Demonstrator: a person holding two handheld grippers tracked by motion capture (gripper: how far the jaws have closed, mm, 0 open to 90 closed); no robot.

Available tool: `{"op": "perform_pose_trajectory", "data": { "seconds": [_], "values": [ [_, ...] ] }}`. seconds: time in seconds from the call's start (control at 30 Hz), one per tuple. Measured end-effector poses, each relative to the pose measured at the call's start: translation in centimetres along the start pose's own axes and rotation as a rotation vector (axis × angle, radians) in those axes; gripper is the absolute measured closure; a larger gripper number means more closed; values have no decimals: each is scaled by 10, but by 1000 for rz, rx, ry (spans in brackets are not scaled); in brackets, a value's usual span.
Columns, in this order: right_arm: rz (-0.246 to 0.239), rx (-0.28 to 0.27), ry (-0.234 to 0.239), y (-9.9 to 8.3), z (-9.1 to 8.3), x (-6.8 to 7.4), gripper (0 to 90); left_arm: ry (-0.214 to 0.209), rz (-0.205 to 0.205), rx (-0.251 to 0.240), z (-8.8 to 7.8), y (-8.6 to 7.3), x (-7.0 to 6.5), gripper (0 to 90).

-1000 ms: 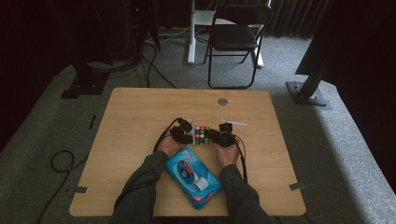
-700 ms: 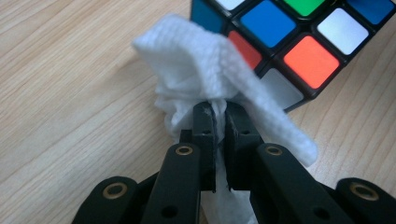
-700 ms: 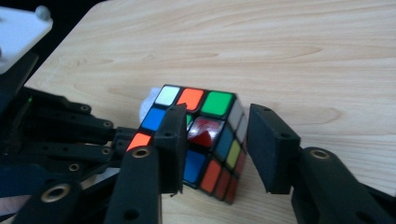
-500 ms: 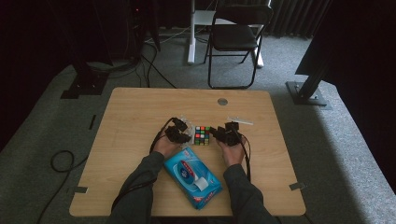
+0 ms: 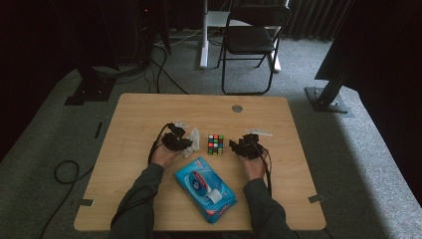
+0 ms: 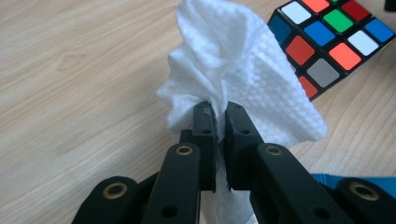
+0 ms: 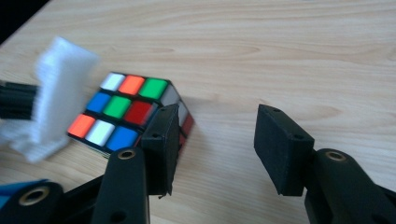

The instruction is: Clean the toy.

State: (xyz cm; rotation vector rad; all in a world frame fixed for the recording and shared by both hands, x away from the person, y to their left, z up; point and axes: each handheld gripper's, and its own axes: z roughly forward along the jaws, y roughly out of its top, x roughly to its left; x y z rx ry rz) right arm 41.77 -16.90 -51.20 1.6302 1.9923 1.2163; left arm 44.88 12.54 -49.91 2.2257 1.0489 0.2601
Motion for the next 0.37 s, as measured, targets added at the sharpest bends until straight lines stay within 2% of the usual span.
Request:
{"op": "perform_pose_trajectory", "data": {
  "seconds": [0.1, 0.13, 0.37],
  "values": [
    [-6, 3, -9, -1, 0, -1, 495, 3, -18, -27, -7, -5, 3, 845],
    [-30, 14, -34, -5, -1, -4, 489, 6, -23, -33, -9, -7, 4, 845],
    [-101, 47, -94, -11, 1, -9, 476, 12, -48, -57, -17, -17, 8, 845]
  ]
}}
